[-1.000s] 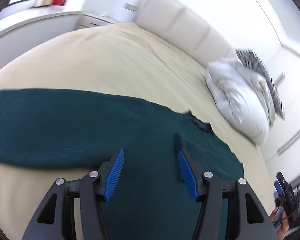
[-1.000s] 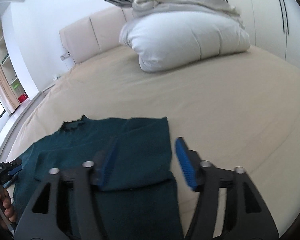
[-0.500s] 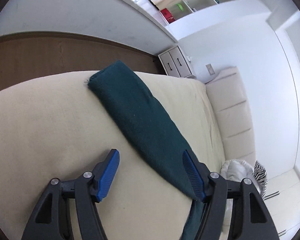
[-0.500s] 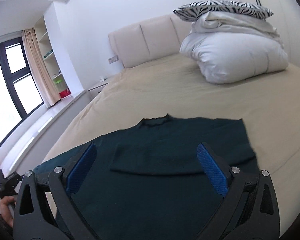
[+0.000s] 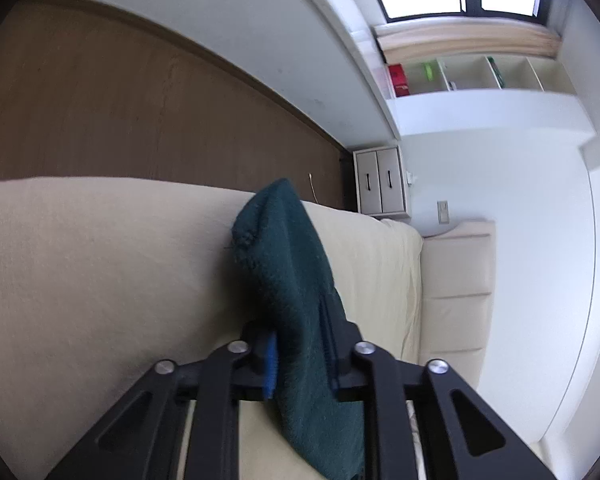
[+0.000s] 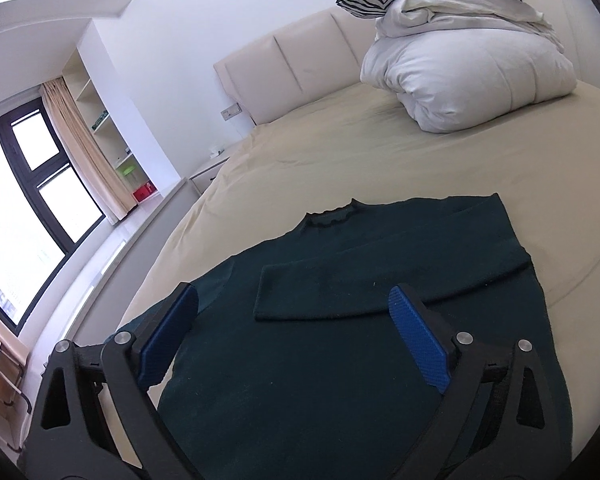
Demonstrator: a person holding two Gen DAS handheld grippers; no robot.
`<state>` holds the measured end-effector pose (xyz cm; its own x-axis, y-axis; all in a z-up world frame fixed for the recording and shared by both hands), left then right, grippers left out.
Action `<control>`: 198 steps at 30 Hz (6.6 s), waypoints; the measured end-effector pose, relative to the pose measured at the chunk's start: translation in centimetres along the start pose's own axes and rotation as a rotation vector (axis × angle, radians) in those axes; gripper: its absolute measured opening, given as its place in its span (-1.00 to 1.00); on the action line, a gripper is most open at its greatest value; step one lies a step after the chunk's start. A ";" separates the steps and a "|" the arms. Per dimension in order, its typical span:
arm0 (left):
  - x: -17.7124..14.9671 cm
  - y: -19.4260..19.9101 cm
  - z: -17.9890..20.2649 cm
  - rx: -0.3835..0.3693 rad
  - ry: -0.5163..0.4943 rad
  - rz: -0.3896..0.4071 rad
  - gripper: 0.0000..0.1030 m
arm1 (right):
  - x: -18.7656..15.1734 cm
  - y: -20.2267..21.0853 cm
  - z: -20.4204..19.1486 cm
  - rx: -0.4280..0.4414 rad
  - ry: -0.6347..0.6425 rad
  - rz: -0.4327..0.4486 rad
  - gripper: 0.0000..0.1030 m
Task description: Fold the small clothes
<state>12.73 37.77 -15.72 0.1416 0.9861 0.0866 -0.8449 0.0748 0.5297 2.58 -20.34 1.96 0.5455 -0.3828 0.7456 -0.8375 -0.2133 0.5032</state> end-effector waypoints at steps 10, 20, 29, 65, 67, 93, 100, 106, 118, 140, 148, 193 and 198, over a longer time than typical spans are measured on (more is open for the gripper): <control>-17.8 -0.8 18.0 0.036 -0.921 -0.044 -0.84 | -1.3 0.7 6.2 -0.037 -0.086 -0.031 0.54; -43.0 -3.9 15.1 0.087 -1.573 -0.195 -0.72 | -2.7 1.7 11.9 -0.062 -0.175 -0.052 0.54; -41.6 -2.5 10.8 0.129 -1.534 -0.294 0.52 | -3.8 -3.7 12.6 0.092 -0.264 -0.244 0.54; -25.2 -5.1 14.2 0.127 -1.120 -0.275 0.54 | 6.0 -15.7 10.2 -0.025 0.070 -0.398 -0.88; -25.7 -6.8 15.2 0.149 -1.155 -0.282 0.54 | 5.3 -16.7 12.5 -0.019 0.008 -0.435 -0.88; -27.3 -17.2 15.9 0.272 -1.241 -0.314 -0.84 | 5.2 -18.4 14.7 -0.011 -0.001 -0.386 -0.88; -26.0 -16.1 16.1 0.242 -1.197 -0.325 -0.70 | 3.2 -19.9 17.2 0.005 -0.125 -0.423 -0.89; -25.1 -11.3 15.8 0.191 -1.180 -0.313 -0.35 | 4.9 -17.4 16.3 0.025 -0.162 -0.391 -0.78; -27.9 -11.2 13.2 0.328 -1.387 -0.277 -0.98 | 2.6 -16.6 14.7 -0.096 -0.032 -0.449 -0.91; -27.7 -0.9 12.1 0.116 -1.356 -0.277 0.25 | 3.8 -6.1 19.1 -0.086 -0.220 -0.203 -0.28; -27.1 6.3 4.5 0.078 -1.169 -0.512 0.41 | -0.8 3.0 17.0 -0.012 -0.161 -0.194 0.26; -24.2 12.9 -5.8 0.024 -0.724 -0.939 -0.85 | -12.3 19.9 27.1 0.036 -0.385 -0.468 0.26; -24.3 13.0 -5.6 0.026 -0.741 -0.932 -0.86 | -12.7 20.1 27.8 0.008 -0.409 -0.548 0.25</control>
<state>-4.60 15.62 -15.70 0.9662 0.2272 0.1215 -0.2493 0.7058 0.6631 -22.09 -44.71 -9.55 0.8354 -0.5263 0.1585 -0.4454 -0.4793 0.7562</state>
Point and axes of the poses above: each gripper's, at about its wrist camera, not at the fingertips, and y roughly against the way its jaws point, z to its right, x to its top, the point moved 2 cm from there along -y, roughly the way its jaws point, and after that the axes turned 1 degree about x, right-handed, at the moved point
